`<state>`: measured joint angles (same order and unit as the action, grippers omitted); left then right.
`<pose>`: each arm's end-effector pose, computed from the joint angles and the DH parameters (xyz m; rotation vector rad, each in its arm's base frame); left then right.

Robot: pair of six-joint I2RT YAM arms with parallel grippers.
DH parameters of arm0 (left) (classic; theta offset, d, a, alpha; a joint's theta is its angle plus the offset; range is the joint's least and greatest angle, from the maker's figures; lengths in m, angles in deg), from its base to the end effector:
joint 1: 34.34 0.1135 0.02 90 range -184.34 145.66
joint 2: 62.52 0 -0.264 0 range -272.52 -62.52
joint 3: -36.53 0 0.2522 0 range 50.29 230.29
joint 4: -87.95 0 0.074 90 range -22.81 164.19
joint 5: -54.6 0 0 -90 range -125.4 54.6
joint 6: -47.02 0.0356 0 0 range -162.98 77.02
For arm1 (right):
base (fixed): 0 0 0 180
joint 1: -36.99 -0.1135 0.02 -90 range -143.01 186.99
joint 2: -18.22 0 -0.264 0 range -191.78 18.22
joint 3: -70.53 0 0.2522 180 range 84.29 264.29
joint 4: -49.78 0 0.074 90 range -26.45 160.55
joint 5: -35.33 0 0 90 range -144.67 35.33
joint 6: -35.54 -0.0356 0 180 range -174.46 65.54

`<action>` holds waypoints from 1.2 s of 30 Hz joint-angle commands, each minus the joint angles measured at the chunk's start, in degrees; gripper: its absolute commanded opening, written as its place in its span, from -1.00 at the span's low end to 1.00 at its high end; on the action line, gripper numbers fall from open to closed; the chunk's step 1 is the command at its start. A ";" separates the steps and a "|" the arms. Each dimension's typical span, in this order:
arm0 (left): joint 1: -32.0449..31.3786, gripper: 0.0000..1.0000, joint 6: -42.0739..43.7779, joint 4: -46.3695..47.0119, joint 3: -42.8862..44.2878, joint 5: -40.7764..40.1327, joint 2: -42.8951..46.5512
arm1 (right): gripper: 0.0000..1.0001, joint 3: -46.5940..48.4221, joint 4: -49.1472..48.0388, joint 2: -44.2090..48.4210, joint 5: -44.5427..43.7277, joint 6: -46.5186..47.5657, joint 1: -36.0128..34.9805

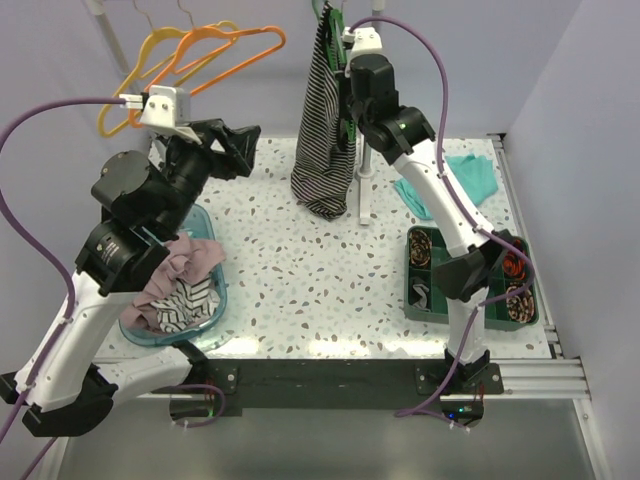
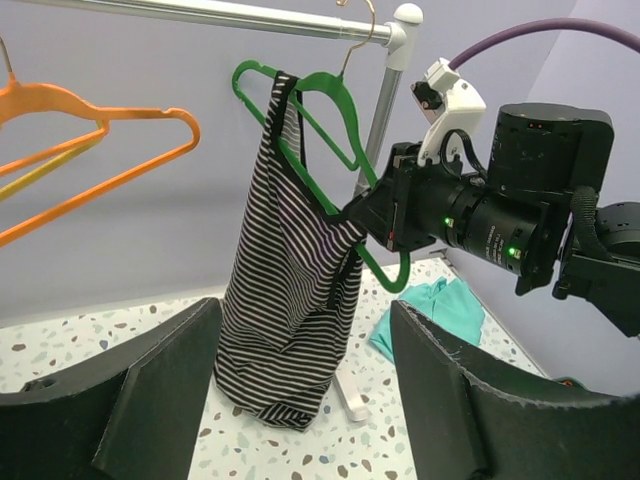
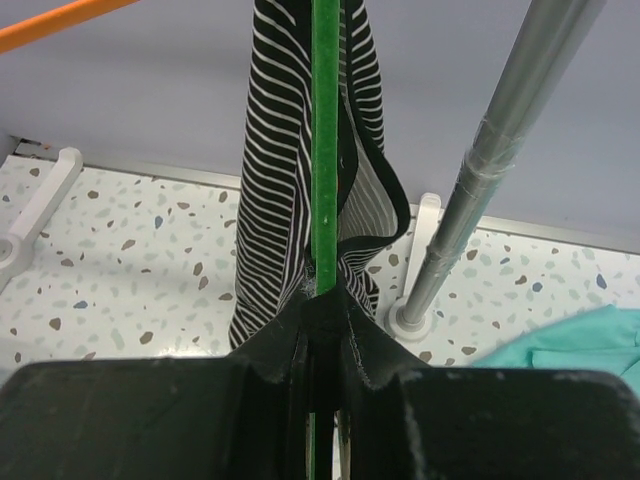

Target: Place the tank top on the hanger

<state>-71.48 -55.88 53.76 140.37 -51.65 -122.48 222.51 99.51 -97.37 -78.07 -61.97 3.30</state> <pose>0.1465 -0.0985 0.5351 0.0627 1.4275 -0.5240 0.3746 0.2328 0.4766 -0.1181 1.7827 0.1487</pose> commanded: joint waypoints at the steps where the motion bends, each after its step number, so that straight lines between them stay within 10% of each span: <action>1: 0.23 0.47 -0.45 2.32 -1.05 0.69 0.46 | -1.00 0.74 -4.33 1.07 -0.69 -0.75 0.38; 23: 0.23 0.47 -1.51 3.20 -4.21 1.22 1.25 | -0.97 -4.53 -2.57 2.65 1.16 -2.95 0.38; 36: 0.23 0.52 -3.61 5.31 -11.50 2.89 2.22 | 0.29 -8.82 -1.42 11.26 7.48 -6.20 0.29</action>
<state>-71.48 -57.41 55.92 131.06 -50.17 -120.47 215.82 99.45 -93.37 -73.52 -66.18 3.32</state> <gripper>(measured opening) 0.756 0.609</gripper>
